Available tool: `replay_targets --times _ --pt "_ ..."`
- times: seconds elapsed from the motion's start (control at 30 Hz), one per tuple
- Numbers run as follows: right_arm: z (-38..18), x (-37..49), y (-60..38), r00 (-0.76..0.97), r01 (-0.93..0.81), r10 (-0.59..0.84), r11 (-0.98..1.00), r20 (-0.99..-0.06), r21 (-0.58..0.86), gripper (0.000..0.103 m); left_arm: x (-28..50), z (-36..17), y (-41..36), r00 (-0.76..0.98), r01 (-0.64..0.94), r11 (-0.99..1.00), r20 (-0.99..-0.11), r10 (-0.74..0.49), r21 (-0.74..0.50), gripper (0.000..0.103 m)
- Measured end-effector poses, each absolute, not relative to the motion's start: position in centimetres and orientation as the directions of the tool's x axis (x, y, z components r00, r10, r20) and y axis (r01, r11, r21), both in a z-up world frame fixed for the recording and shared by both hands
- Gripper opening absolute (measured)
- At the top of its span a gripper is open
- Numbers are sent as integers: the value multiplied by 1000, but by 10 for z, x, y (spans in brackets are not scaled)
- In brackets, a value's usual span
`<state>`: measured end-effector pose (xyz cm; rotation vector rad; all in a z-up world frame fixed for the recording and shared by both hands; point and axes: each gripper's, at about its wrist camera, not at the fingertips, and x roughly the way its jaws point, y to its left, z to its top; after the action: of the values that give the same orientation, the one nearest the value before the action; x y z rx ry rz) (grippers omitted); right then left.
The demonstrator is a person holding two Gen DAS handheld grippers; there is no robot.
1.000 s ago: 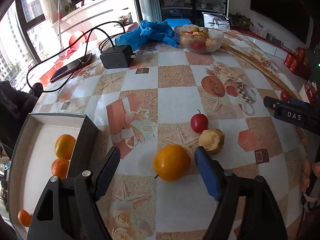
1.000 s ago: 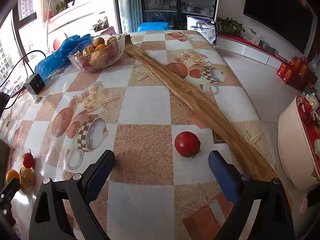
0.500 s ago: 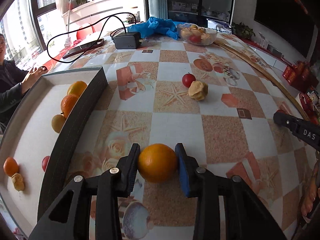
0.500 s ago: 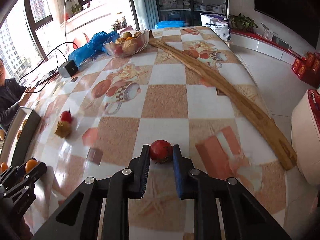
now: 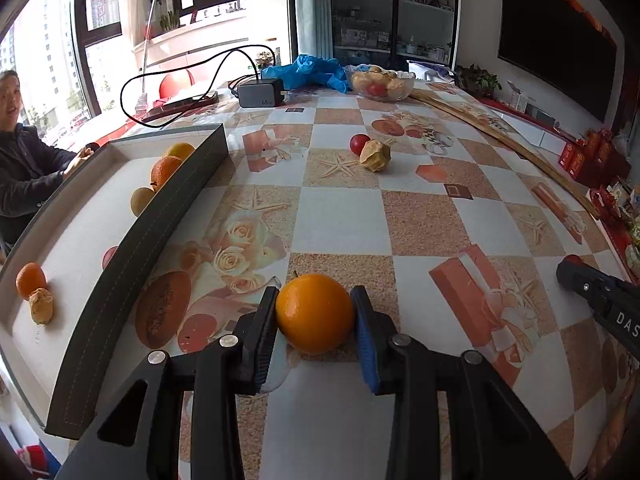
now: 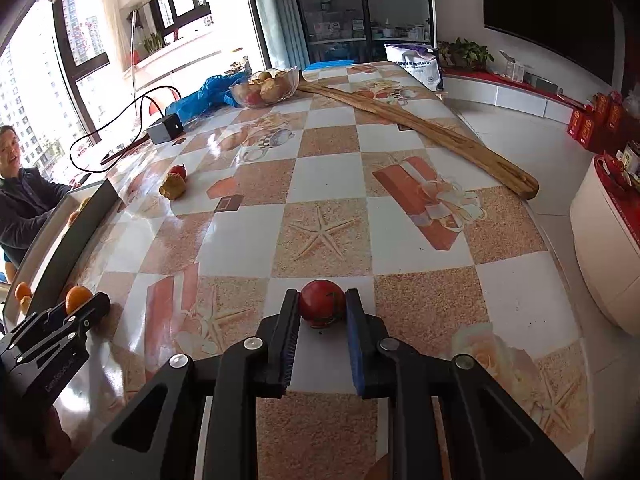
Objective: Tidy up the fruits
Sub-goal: 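Hold the orange and the red tomato in both grippers above the table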
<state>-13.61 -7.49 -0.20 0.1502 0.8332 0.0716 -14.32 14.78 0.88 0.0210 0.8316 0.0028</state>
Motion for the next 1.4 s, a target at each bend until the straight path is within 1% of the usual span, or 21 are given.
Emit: replay_targets --times 0.67,1.4 --pt "-3 -135 -57 665 -9 21 1000 -747 20 23 -146 8 147 678 6 1000 -735 10 19 39" --pt "-3 -136 -61 667 -6 44 998 -744 55 23 -146 8 148 678 7 1000 -735 5 13 39"
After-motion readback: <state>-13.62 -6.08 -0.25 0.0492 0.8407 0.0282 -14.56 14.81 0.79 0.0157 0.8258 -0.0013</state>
